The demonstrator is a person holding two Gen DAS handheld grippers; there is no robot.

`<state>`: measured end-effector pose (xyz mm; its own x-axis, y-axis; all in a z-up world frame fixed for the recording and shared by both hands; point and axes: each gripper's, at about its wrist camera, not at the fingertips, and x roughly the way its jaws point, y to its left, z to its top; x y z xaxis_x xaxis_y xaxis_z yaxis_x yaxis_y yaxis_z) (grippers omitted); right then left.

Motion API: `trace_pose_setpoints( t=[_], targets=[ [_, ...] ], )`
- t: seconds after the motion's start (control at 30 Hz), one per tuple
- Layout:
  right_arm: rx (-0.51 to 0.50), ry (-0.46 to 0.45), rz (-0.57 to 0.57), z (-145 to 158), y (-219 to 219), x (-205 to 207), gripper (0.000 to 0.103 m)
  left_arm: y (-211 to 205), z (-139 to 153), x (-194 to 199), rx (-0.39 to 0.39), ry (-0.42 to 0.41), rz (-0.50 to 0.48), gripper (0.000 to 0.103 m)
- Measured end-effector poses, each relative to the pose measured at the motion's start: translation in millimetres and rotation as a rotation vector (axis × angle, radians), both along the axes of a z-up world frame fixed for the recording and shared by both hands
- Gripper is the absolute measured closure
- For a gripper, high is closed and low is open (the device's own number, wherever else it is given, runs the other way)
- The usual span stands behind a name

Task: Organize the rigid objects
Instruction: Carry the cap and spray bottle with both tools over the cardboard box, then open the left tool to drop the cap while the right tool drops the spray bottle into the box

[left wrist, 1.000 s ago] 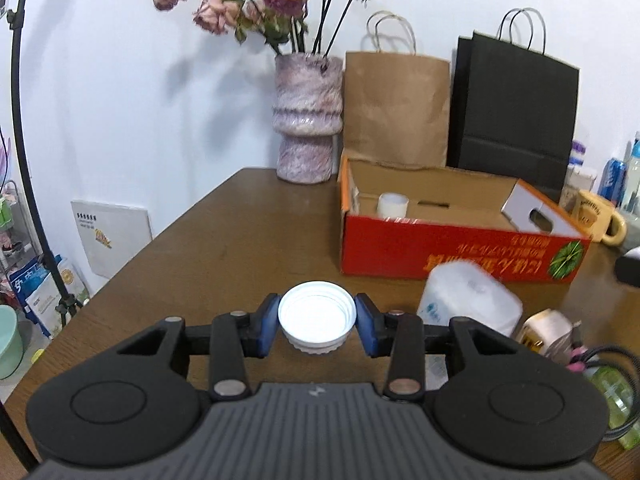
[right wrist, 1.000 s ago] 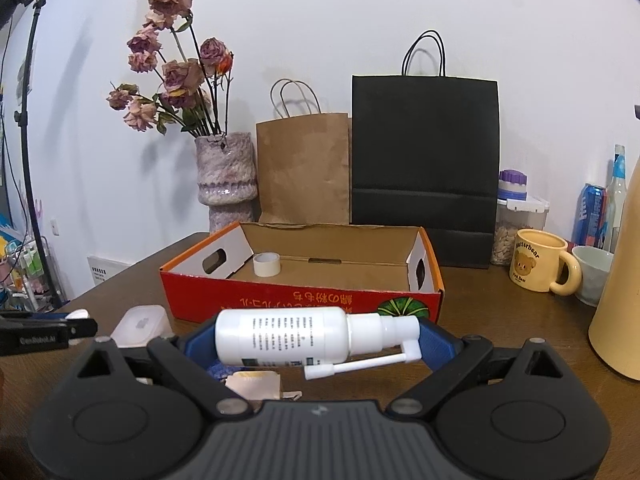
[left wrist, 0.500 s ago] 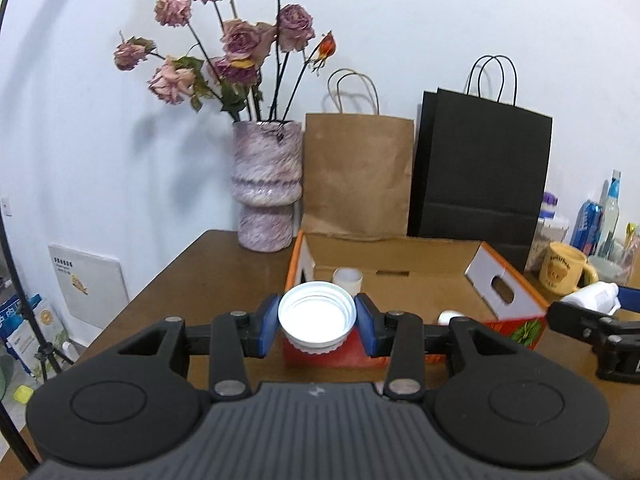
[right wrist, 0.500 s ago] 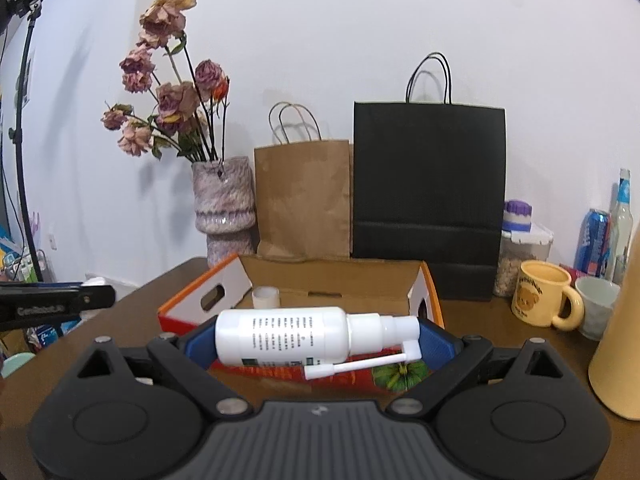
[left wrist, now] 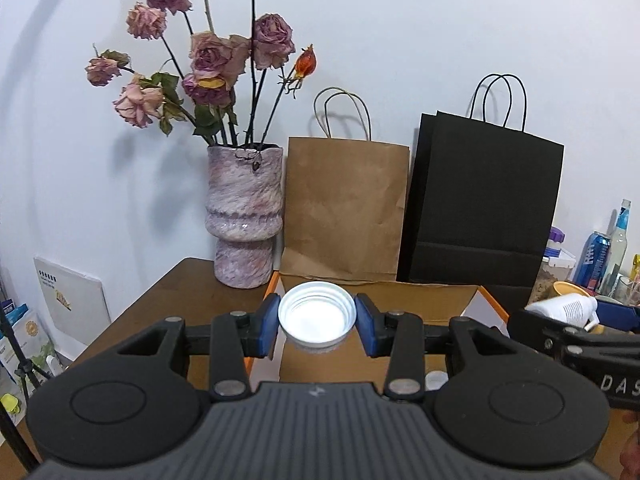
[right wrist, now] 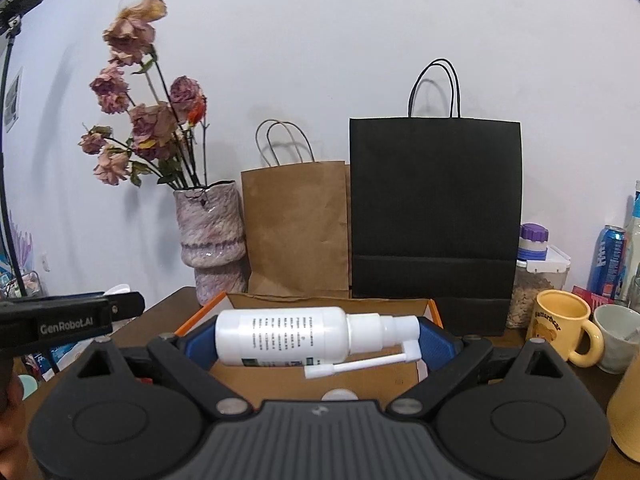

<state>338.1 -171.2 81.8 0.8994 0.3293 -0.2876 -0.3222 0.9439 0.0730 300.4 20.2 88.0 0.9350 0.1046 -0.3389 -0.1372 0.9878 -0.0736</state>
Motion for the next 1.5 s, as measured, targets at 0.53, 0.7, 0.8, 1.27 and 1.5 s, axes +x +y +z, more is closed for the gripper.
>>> trace_pose_setpoints(
  t=[0.53,0.7,0.8,1.27,1.5],
  targets=[
    [0.001,0.073,-0.020,-10.5,2.0,86.2,0.005,15.5,-7.9,80.6,-0.008,0.047,-0.003,0.062],
    [-0.021,0.107,-0.014,-23.0,9.0,101.5,0.005,21.5,-18.2,100.9,-0.012,0.090,0.002,0.062],
    [-0.031,0.135,-0.012,-32.3,12.7,108.7,0.005,20.9,-23.3,106.9,-0.005,0.106,-0.003,0.062],
    [-0.094,0.209,-0.018,-59.4,24.8,122.3,0.005,26.7,-49.0,127.3,-0.022,0.237,-0.047,0.062],
    [-0.115,0.234,-0.019,-59.6,26.2,124.2,0.003,24.0,-48.9,127.5,-0.001,0.263,-0.051,0.045]
  ],
)
